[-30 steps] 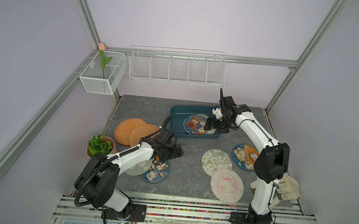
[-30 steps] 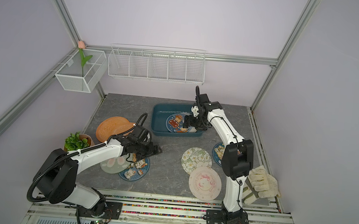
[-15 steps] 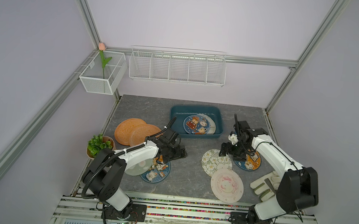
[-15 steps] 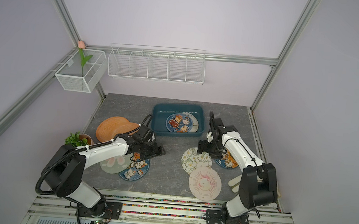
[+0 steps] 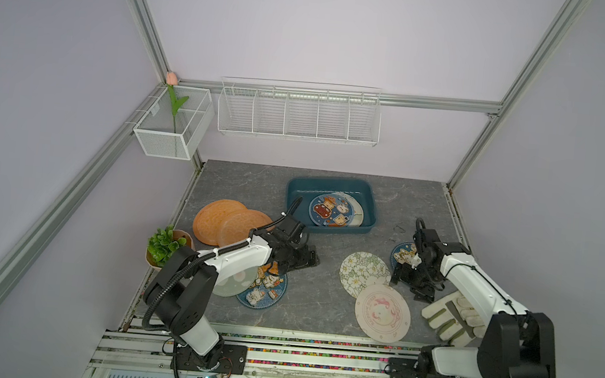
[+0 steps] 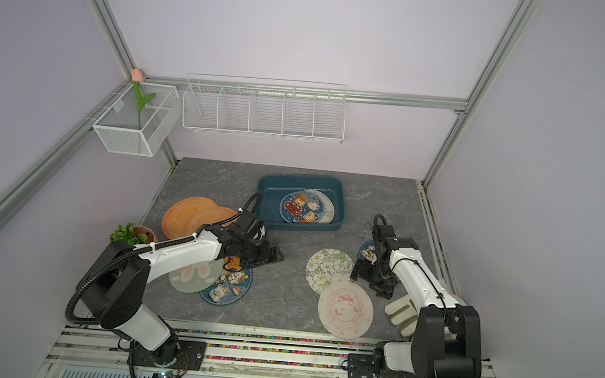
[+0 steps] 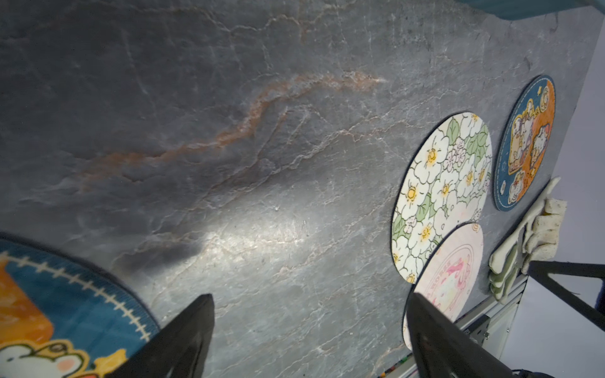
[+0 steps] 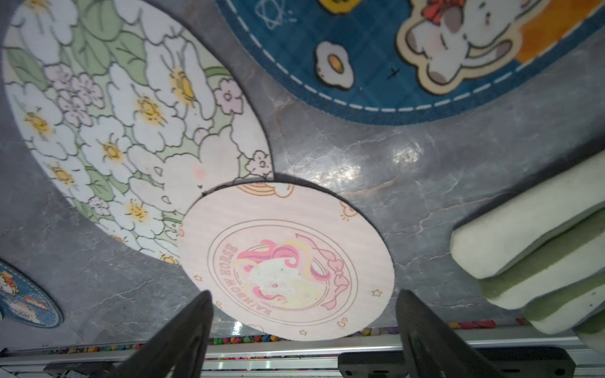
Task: Put the coasters into the storage box
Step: Place the coaster in the storage box, then pick up the coaster from the center of the board.
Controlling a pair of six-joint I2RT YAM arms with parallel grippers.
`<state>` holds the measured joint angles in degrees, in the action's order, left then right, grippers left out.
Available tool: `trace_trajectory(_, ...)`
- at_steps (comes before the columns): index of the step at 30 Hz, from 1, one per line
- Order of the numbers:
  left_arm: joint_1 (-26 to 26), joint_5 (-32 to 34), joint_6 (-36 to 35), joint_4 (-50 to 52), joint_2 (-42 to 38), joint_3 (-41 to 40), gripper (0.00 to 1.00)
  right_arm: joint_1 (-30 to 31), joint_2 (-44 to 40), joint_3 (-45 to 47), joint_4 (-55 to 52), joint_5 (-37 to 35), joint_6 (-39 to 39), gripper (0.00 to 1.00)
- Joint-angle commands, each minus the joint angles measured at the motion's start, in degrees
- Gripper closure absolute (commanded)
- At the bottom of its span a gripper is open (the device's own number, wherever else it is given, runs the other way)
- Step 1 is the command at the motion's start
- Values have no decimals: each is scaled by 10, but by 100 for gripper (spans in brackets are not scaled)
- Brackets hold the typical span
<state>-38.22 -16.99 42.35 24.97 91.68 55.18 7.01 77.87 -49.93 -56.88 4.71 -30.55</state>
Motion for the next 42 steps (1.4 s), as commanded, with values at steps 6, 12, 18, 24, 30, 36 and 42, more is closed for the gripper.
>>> trace_trajectory(6, -3, -7, -10, 4, 6, 17, 9, -18, -52, 76, 16, -5, -88, 11)
trace_trajectory(12, -3, -11, -13, 4, 12, 22, 8, -18, -77, 124, 43, 0, -114, 11)
trace_trajectory(18, -4, -13, -15, 6, 15, 26, 8, -16, -110, 166, 76, 12, -132, 9)
trace_trajectory(24, -4, -14, -19, 9, 18, 31, 8, 3, -125, 196, 104, 25, -150, 4)
trace_trajectory(30, -4, -13, -20, 10, 18, 32, 8, 35, -121, 198, 120, 26, -171, 0)
trace_trajectory(36, -4, -10, -21, 13, 13, 32, 8, 75, -103, 197, 141, 29, -192, 10)
trace_trajectory(42, -3, -8, -22, 15, 8, 27, 8, 84, -109, 196, 148, 25, -201, 31)
